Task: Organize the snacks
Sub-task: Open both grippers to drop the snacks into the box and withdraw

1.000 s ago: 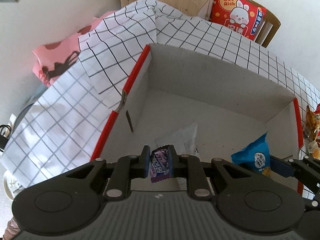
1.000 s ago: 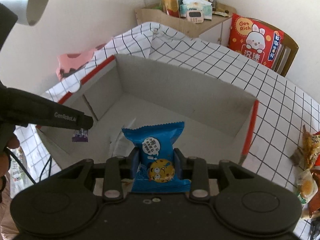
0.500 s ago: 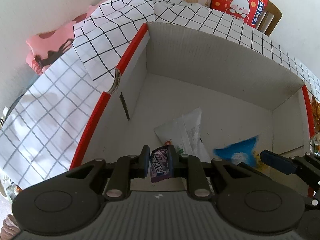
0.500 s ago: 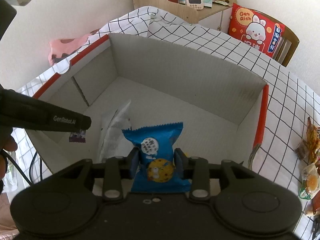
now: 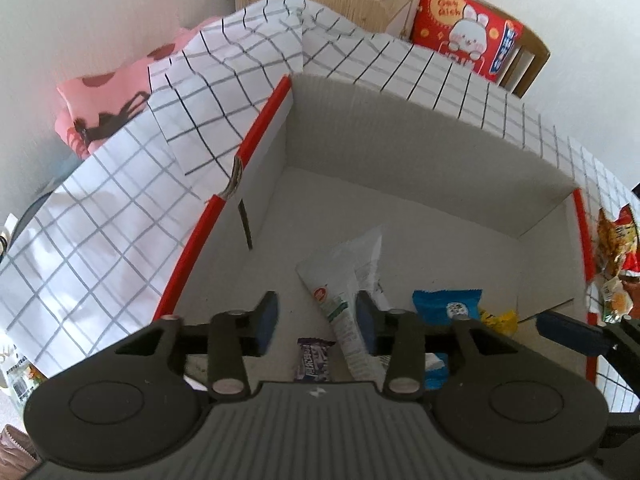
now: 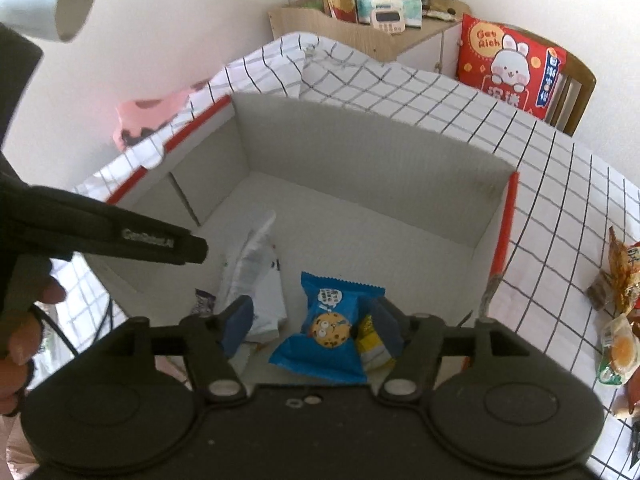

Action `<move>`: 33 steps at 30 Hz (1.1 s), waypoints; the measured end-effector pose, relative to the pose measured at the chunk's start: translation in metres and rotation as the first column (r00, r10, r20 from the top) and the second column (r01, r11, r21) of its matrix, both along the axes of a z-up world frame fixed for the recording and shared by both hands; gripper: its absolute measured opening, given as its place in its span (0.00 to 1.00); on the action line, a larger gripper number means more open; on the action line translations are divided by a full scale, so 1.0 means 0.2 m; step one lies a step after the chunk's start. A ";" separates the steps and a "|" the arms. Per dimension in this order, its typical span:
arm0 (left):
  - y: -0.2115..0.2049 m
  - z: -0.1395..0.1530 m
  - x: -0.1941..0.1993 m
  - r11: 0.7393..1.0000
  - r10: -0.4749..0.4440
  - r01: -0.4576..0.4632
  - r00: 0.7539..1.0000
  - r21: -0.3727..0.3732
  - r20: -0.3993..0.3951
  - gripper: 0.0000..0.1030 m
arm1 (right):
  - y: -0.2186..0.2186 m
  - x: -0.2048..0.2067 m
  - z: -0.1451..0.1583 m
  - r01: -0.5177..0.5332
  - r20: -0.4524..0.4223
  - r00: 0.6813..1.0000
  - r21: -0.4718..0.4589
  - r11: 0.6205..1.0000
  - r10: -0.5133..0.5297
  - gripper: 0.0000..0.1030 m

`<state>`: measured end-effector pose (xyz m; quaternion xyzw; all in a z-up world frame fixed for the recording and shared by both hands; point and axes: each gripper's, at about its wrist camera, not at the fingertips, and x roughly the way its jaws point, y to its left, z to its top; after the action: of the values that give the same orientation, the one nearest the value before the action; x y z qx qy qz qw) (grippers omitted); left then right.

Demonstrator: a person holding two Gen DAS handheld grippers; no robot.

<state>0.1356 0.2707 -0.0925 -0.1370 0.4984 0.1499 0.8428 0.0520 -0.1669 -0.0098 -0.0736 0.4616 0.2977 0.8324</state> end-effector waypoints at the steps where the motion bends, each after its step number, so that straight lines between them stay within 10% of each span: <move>1: -0.01 0.02 -0.01 1.000 -0.007 0.007 1.000 -0.002 0.012 0.47 | -0.01 -0.01 0.02 0.000 0.006 1.000 0.013 1.000 0.000 0.66; 33: -0.81 0.38 -0.19 0.957 -0.286 0.287 0.908 0.044 0.308 0.70 | -0.92 -0.30 0.37 0.241 0.139 0.952 0.210 0.948 -0.273 0.99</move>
<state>0.0970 0.1087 -0.0159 -0.0854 0.3744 0.0007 0.9233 -0.0086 -0.3517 0.0647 0.0427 0.3656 0.2219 0.9029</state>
